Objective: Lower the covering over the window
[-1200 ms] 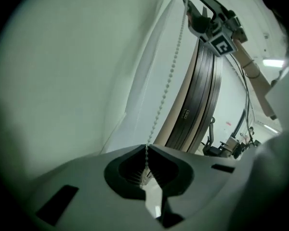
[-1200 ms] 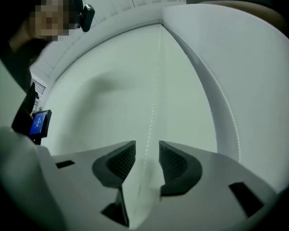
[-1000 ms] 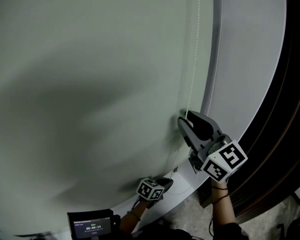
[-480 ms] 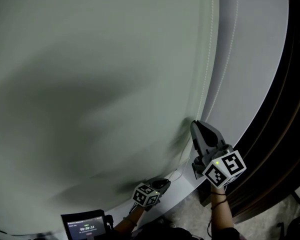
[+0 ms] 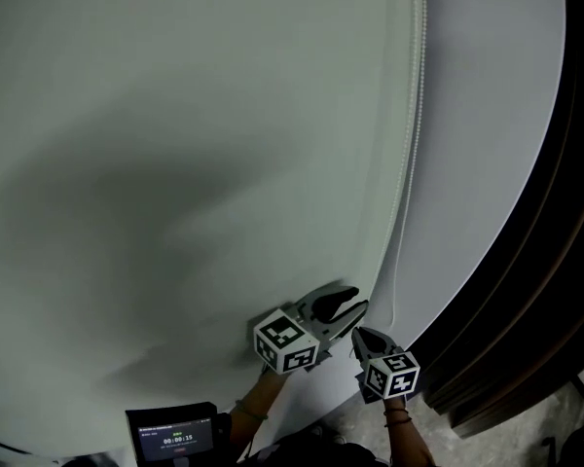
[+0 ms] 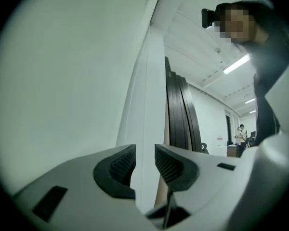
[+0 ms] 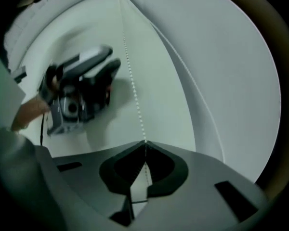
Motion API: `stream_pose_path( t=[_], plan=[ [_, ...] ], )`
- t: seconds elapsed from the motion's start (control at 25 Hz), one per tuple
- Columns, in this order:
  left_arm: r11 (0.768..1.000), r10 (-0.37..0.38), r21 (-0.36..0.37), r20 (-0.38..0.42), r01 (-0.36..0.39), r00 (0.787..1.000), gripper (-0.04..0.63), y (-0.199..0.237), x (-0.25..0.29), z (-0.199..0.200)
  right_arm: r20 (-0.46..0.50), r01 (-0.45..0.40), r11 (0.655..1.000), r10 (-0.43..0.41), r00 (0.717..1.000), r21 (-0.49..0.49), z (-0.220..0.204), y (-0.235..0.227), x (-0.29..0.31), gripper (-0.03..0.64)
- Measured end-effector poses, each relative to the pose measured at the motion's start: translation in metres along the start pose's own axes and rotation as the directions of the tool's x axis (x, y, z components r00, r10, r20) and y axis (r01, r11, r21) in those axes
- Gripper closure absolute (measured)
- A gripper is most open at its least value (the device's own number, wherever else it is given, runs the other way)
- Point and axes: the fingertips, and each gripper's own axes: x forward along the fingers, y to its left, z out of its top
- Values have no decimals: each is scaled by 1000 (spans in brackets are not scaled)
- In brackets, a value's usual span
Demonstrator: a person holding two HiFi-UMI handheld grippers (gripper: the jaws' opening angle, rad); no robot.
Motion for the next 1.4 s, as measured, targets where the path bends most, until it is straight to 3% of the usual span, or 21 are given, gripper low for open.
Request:
stream_pose_path(
  t=[0.16,0.24,0.28,0.36,0.48,0.6,0.72,0.96,1.0,1.12,1.16,1.28,1.32,1.4],
  plan=[
    [997,-46,68,120,38,992,488,-2,7,75,-33,-2,1000,2,999,11,-27,21,6,604],
    [992,-71,116,108,59,992,511,-3,8,91,-36,-11,1000,12,999,14,-33,30,7,604],
    [988,-82,137,87,70,993,581,-3,9,93,-35,-13,1000,13,999,9,-34,33,8,604],
    [987,-78,147,77,66,994,581,-1,6,92,-37,-9,1000,9,999,1,-36,36,7,604],
    [997,-34,64,48,30,998,583,12,3,63,-156,4,999,-12,988,-52,-66,31,6,604],
    [1000,13,-20,-30,-13,999,583,23,0,0,-317,-14,997,-12,948,-80,-125,30,-8,604],
    [995,78,-46,-126,-84,989,583,34,-8,-60,-334,-31,999,15,942,-45,-156,35,-24,604],
    [979,177,-46,-306,-200,935,584,59,-25,-128,-261,-5,999,-9,965,-51,-128,35,-31,603],
    [976,187,-33,-363,-213,913,584,63,-31,-142,-247,-6,999,-7,969,-50,-120,38,-30,603],
    [972,164,-47,-564,-229,809,584,60,-59,-202,-225,-21,998,7,974,-61,-104,52,-30,603],
    [965,154,-84,-586,-248,796,583,56,-70,-219,-221,-28,997,12,975,-67,-102,56,-33,603],
    [920,198,-190,-530,-343,825,583,48,-79,-231,-191,-37,997,22,981,-75,-94,57,-51,603],
    [920,212,-175,-528,-350,823,583,45,-75,-228,-176,-36,997,22,984,-75,-90,54,-59,603],
    [943,229,-79,-552,-323,802,583,38,-69,-220,-160,-34,996,20,987,-88,-83,52,-72,603]
  ],
)
